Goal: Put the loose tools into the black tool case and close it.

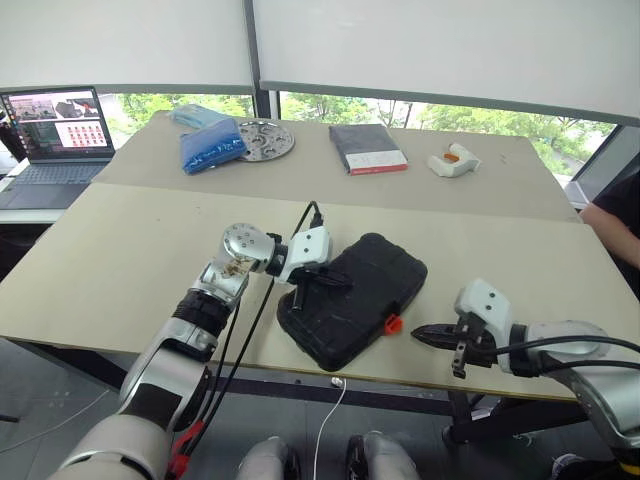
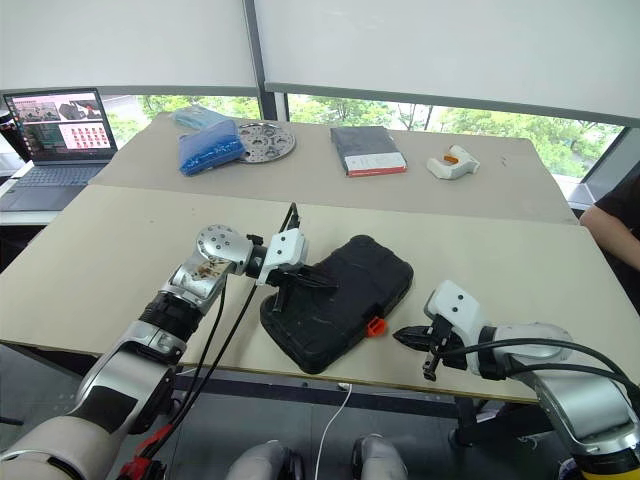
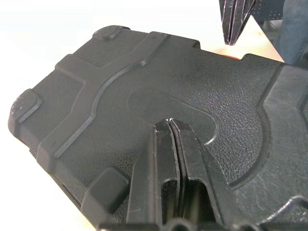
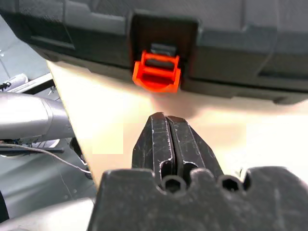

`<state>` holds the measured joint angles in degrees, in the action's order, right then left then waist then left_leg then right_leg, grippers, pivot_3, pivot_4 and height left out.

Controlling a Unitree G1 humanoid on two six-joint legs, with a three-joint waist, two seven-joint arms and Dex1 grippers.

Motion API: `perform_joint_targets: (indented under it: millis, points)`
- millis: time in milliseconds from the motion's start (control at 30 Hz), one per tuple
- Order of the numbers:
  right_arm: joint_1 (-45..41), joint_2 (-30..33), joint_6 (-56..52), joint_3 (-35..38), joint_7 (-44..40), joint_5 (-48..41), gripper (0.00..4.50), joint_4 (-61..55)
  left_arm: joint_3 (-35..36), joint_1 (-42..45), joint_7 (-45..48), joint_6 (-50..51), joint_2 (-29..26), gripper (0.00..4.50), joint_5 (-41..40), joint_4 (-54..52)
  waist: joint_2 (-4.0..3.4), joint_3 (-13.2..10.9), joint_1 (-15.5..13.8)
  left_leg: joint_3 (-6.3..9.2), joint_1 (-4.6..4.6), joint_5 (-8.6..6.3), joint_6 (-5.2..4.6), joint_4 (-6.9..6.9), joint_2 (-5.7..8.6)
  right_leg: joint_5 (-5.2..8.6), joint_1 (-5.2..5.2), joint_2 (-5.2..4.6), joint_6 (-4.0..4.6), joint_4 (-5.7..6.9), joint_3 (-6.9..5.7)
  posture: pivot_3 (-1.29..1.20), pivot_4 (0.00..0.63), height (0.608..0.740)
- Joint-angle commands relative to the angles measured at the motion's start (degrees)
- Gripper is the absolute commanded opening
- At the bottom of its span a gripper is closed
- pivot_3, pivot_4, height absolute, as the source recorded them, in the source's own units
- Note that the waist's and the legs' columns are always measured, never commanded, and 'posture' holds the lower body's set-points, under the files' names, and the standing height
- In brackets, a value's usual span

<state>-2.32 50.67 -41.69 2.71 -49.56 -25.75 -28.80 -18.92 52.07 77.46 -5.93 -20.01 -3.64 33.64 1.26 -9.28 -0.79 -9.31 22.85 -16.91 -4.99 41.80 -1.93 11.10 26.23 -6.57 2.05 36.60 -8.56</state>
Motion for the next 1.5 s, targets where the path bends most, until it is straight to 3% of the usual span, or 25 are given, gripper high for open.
perform_joint_targets:
  millis: [33, 233, 367, 633, 867, 1100, 1267, 1300, 1367, 1500]
  points:
    - [1.1, -1.4, 1.2, -0.8, 1.0, 0.4, 0.0, -1.0, -1.7, -0.6, 0.3, -0.2, 0.3, 0.07, 2.3, 1.8, 0.0, 0.0, 0.0, 0.0, 0.0, 0.0, 0.0, 0.0, 0.0, 0.0, 0.0, 0.0, 0.0, 0.0, 0.0, 0.0, 0.15, 0.718]
    - [-2.9, -7.2, 3.8, -7.4, 4.9, 5.5, 0.0, 4.4, -2.2, 0.2, 0.4, -1.1, 1.3, 0.07, 2.7, 2.7, 0.0, 0.0, 0.0, 0.0, 0.0, 0.0, 0.0, 0.0, 0.0, 0.0, -0.01, 0.0, 0.0, -0.01, -0.01, 0.0, 0.15, 0.718]
    - [-7.8, -9.6, 3.9, -7.5, 6.0, 6.1, 0.0, 5.2, -3.6, 0.0, 0.4, -4.9, 0.8, 0.07, 5.0, 3.6, 0.0, 0.0, 0.1, -0.02, 0.01, 0.0, 0.0, 0.01, 0.01, -0.03, 0.02, 0.0, -0.05, 0.02, 0.0, 0.0, 0.15, 0.718]
    - [-12.1, -8.5, 0.8, -3.3, 4.0, 1.7, 0.0, 0.2, -6.2, -0.5, -0.7, -13.6, 0.0, 0.07, 9.8, 6.9, -0.05, 0.0, 0.3, -0.02, -0.07, 0.02, 0.04, 0.0, 0.0, -0.05, 0.0, 0.0, -0.05, 0.09, 0.03, 0.0, 0.15, 0.718]
    - [-13.2, -10.0, -0.8, -4.2, 4.6, 0.8, 0.0, -0.1, -7.3, -0.4, -1.7, -17.3, 1.0, 0.07, 12.4, 9.0, -0.47, 0.3, 0.8, 0.0, -0.37, -0.17, -0.29, -0.1, -0.04, -0.05, -0.15, 0.02, -0.06, 0.14, 0.06, 0.0, 0.15, 0.718]
    - [-12.3, -9.8, -0.5, -4.2, 5.0, 1.8, 0.0, 0.9, -6.3, -0.1, -1.2, -16.5, 1.3, 0.07, 11.7, 9.7, -0.84, 0.6, 0.0, -0.01, -0.41, -0.25, -0.42, -0.11, -0.01, -0.06, -0.22, -0.01, -0.07, 0.06, 0.04, 0.0, 0.15, 0.718]
    - [-11.0, -6.1, -3.0, 2.9, 1.6, -3.4, 0.0, -0.7, -2.1, -0.4, -1.1, -9.5, 0.0, 0.07, 7.7, 8.0, -0.84, 0.6, 0.1, -0.03, -0.36, -0.28, -0.47, -0.11, 0.0, -0.05, -0.21, -0.01, -0.06, 0.04, 0.05, 0.0, 0.15, 0.718]
    - [-10.4, -4.6, -3.7, 5.5, 0.4, -5.0, 0.46, -0.4, 0.4, -0.7, -0.2, -4.1, -0.9, 0.46, 4.6, 6.4, -0.84, 0.6, 0.1, -0.03, -0.36, -0.28, -0.47, -0.11, 0.0, -0.05, -0.2, -0.01, -0.06, 0.04, 0.05, 0.0, 0.15, 0.718]
    - [-8.7, -1.3, -4.4, 10.4, -3.1, -7.8, 0.77, 0.6, 4.9, -1.4, 1.4, 4.7, -3.9, 0.76, -0.4, 2.9, -0.76, 0.6, 0.5, -0.02, -0.32, -0.27, -0.47, -0.11, -0.01, -0.05, -0.14, 0.03, -0.06, 0.06, 0.07, 0.0, 0.15, 0.718]
    - [-5.6, 5.5, -3.0, 18.0, -11.4, -11.1, 2.16, 4.4, 12.5, -4.4, 4.6, 16.9, -14.2, 2.15, -7.5, -4.4, -0.61, 0.4, 1.7, 0.0, -0.14, -0.16, -0.28, -0.26, -0.07, 0.0, 0.07, 0.15, 0.02, 0.05, 0.06, 0.0, 0.15, 0.718]
